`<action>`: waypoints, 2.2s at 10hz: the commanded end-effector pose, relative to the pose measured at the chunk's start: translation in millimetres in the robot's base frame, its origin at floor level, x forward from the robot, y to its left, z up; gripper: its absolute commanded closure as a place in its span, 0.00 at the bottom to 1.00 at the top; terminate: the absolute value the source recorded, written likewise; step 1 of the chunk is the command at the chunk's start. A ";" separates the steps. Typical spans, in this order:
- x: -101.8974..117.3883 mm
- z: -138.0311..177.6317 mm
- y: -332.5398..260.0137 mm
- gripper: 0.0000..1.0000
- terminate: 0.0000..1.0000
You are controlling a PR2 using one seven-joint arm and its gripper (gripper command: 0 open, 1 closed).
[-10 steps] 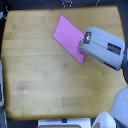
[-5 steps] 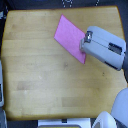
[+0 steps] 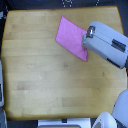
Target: Folding a cloth
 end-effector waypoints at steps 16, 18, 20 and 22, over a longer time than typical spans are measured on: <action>112.5 33.8 257.1 1.00 0.00; 102.4 19.3 263.8 1.00 0.00; 99.1 6.1 284.1 1.00 0.00; 95.1 -0.4 295.3 1.00 0.00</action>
